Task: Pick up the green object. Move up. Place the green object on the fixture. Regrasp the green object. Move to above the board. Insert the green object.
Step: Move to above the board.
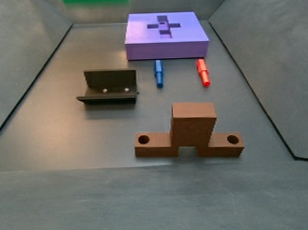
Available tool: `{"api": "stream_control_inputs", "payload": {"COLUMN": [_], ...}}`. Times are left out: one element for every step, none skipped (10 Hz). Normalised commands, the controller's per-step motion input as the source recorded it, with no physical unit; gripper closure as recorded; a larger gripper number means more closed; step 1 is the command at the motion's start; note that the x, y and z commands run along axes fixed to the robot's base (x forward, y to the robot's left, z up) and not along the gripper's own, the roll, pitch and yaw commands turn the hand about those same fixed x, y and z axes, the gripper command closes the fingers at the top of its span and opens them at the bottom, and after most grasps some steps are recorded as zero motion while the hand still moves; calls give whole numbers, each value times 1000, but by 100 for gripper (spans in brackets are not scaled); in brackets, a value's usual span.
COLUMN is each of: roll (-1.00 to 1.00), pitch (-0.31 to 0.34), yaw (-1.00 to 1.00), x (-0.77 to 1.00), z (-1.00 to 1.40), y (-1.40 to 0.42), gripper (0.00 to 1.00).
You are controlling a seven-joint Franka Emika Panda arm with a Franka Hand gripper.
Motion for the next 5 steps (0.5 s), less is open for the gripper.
{"api": "stream_control_inputs", "payload": {"roll": [-5,10,-1000,-1000,-1000], "pitch": [121,125,28,18,-24], "yaw": [22,45,-58,-53,-42], "x": [26,53,-1147,-1162,-1280], "z": [550,199,282,265,265], "y": [-23,-21,-1400,-1400,-1400], "gripper": [100,100,100,100,100]}}
